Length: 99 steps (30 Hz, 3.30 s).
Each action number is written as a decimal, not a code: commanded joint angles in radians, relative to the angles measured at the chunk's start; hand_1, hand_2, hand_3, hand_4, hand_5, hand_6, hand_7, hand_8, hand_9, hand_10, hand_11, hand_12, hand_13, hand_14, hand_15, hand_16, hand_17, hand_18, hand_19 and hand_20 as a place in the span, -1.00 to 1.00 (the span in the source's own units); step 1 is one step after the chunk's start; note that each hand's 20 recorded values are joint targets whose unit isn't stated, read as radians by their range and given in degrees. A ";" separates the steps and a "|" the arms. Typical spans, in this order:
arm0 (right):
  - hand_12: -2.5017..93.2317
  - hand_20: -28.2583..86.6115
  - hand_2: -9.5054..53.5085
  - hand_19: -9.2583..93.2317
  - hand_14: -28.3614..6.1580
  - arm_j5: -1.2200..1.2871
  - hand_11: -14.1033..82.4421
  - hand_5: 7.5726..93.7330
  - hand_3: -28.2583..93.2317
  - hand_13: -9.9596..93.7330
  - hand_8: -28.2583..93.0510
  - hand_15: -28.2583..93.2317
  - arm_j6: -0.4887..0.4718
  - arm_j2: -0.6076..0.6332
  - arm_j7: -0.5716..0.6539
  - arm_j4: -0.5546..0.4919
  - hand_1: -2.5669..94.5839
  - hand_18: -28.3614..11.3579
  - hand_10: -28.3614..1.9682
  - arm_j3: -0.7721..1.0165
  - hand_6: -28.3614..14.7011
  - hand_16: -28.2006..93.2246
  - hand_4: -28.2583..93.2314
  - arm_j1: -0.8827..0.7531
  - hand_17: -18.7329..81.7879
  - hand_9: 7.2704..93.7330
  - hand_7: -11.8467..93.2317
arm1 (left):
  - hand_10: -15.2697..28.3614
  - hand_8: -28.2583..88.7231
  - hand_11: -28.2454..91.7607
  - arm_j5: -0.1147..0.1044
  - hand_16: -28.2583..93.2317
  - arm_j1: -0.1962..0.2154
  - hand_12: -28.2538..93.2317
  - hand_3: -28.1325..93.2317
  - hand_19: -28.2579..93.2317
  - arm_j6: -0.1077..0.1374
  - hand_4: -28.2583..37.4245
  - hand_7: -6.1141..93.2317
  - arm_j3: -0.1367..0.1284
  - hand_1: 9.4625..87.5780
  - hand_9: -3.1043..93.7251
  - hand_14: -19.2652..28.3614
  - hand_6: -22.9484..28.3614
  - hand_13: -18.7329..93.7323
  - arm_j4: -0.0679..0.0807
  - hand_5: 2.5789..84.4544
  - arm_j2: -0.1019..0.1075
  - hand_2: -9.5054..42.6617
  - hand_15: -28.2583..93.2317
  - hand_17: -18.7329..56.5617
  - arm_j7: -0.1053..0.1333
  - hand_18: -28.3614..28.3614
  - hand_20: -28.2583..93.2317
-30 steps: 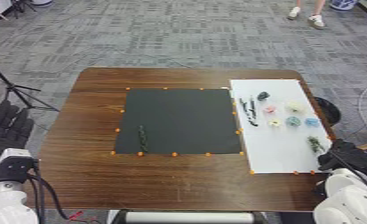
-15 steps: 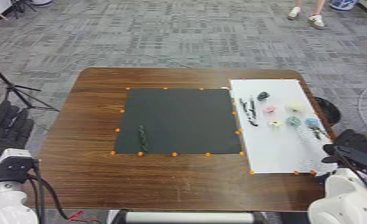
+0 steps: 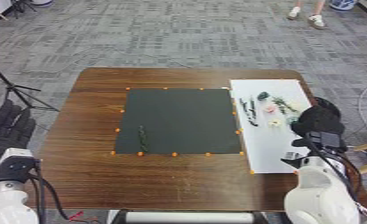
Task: Arrange flowers
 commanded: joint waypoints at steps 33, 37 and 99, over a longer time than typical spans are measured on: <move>0.09 0.17 -0.95 1.00 -0.15 0.392 0.20 0.58 0.70 0.55 -0.22 0.67 -0.343 -0.438 -0.050 0.371 0.04 -0.94 -0.05 -0.595 0.23 0.13 -0.89 0.616 0.25 0.57 0.02 | 0.34 -0.70 -0.11 0.028 -0.63 -0.080 -0.40 0.70 -0.12 -0.004 -1.00 -0.55 0.101 -0.64 -0.34 0.35 0.22 -0.28 0.029 -0.05 0.016 0.05 -0.06 -0.64 -0.054 0.38 -0.36; 0.09 0.18 -0.95 1.00 -0.16 0.403 0.20 0.59 0.70 0.56 -0.22 0.67 -0.354 -0.451 -0.053 0.366 0.04 -0.95 -0.06 -0.592 0.22 0.13 -0.89 0.591 0.25 0.57 0.01 | 0.34 -0.70 -0.11 0.029 -0.63 -0.086 -0.40 0.70 -0.12 -0.008 -1.00 -0.55 0.100 -0.64 -0.34 0.35 0.22 -0.29 0.032 -0.05 0.015 0.05 -0.06 -0.64 -0.063 0.38 -0.36; -0.18 0.20 -1.00 1.00 -0.09 0.318 0.27 0.24 0.68 0.60 -0.31 0.62 -0.398 -0.407 -0.079 0.265 -0.15 -0.94 -0.21 -0.617 0.07 0.16 -0.91 0.557 0.30 0.55 0.31 | 0.33 -0.70 -0.11 -0.006 -0.63 -0.069 -0.40 0.71 -0.12 -0.030 -1.00 -0.55 0.083 -0.64 -0.35 0.35 0.22 -0.29 0.030 -0.06 0.015 0.04 -0.06 -0.64 -0.045 0.39 -0.36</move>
